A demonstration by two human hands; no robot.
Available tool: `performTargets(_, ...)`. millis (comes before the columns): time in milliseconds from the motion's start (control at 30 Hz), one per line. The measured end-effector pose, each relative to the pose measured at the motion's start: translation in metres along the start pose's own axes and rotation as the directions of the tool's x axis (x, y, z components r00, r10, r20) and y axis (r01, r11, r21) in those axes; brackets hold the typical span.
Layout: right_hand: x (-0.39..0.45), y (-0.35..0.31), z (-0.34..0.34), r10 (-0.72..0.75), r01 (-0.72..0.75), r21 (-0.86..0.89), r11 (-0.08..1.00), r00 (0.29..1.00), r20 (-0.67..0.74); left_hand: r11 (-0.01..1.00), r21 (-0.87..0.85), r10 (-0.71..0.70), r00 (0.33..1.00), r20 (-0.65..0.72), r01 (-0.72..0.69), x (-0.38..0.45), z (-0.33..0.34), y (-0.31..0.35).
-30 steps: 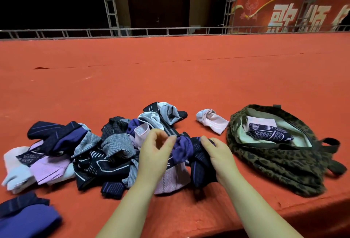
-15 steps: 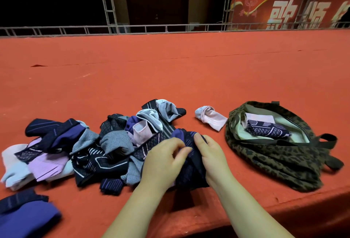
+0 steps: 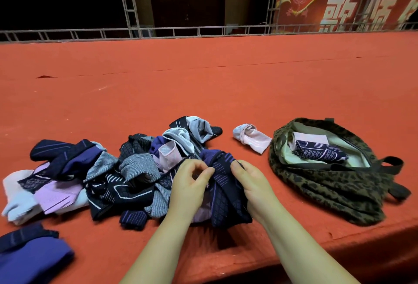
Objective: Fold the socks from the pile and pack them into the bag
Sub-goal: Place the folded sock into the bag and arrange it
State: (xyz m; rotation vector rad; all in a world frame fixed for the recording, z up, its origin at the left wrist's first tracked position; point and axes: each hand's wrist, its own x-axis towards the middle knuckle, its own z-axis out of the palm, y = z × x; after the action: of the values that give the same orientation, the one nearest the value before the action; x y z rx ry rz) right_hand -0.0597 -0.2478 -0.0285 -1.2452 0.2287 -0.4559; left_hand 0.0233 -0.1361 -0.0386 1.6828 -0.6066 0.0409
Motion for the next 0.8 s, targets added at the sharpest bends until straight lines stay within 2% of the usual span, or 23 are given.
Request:
performTargets(100, 0.000, -0.001, -0.004, 0.019, -0.019, -0.028, 0.999, 1.000, -0.018, 0.999, 0.009, -0.049, 0.998, 0.026, 0.049, 0.002, 0.001, -0.005)
performTargets(167, 0.003, -0.002, -0.009, 0.006, -0.016, -0.114, 0.993, 0.996, -0.088, 0.973, -0.130, -0.184, 0.981, 0.056, 0.190, 0.003, 0.003, -0.008)
performTargets(200, 0.006, -0.002, -0.013, -0.003, -0.021, -0.169, 0.985, 0.990, -0.141, 0.918, -0.281, -0.264, 0.960, 0.088, 0.279, 0.004, 0.002, -0.007)
performTargets(267, 0.010, -0.003, -0.024, -0.016, -0.054, -0.277, 0.959, 0.970, -0.244, 0.711, -0.560, -0.377, 0.903, 0.207, 0.425, 0.007, -0.001, -0.003)
performTargets(333, 0.010, 0.000, -0.036, -0.037, -0.076, -0.379, 0.922, 0.959, -0.282, 0.541, -0.691, -0.408, 0.868, 0.283, 0.480, 0.014, -0.010, 0.002)
performTargets(400, 0.008, 0.004, -0.046, -0.073, -0.069, -0.469, 0.881, 0.957, -0.279, 0.467, -0.740, -0.428, 0.856, 0.289, 0.484, 0.020, -0.017, 0.005)
performTargets(433, 0.007, 0.007, -0.048, -0.088, -0.061, -0.507, 0.860, 0.960, -0.265, 0.489, -0.737, -0.431, 0.864, 0.261, 0.467, 0.022, -0.019, 0.007)
performTargets(500, 0.006, 0.009, -0.050, -0.093, -0.046, -0.572, 0.819, 0.973, -0.210, 0.608, -0.676, -0.401, 0.896, 0.191, 0.416, 0.026, -0.023, 0.011)
performTargets(600, 0.008, 0.001, -0.044, -0.098, 0.019, -0.578, 0.816, 0.990, -0.106, 0.839, -0.463, -0.227, 0.957, 0.178, 0.285, 0.031, -0.025, 0.024)
performTargets(633, 0.009, -0.006, -0.040, -0.105, 0.047, -0.560, 0.827, 0.992, -0.072, 0.886, -0.399, -0.168, 0.965, 0.200, 0.237, 0.032, -0.025, 0.032)
performTargets(700, 0.009, -0.026, -0.029, -0.139, 0.130, -0.539, 0.832, 0.990, 0.025, 0.912, -0.369, -0.068, 0.953, 0.295, 0.179, 0.034, -0.025, 0.046)
performTargets(800, 0.010, -0.056, -0.007, -0.167, 0.274, -0.494, 0.825, 0.954, 0.250, 0.911, -0.399, 0.062, 0.920, 0.386, 0.106, 0.037, -0.023, 0.055)
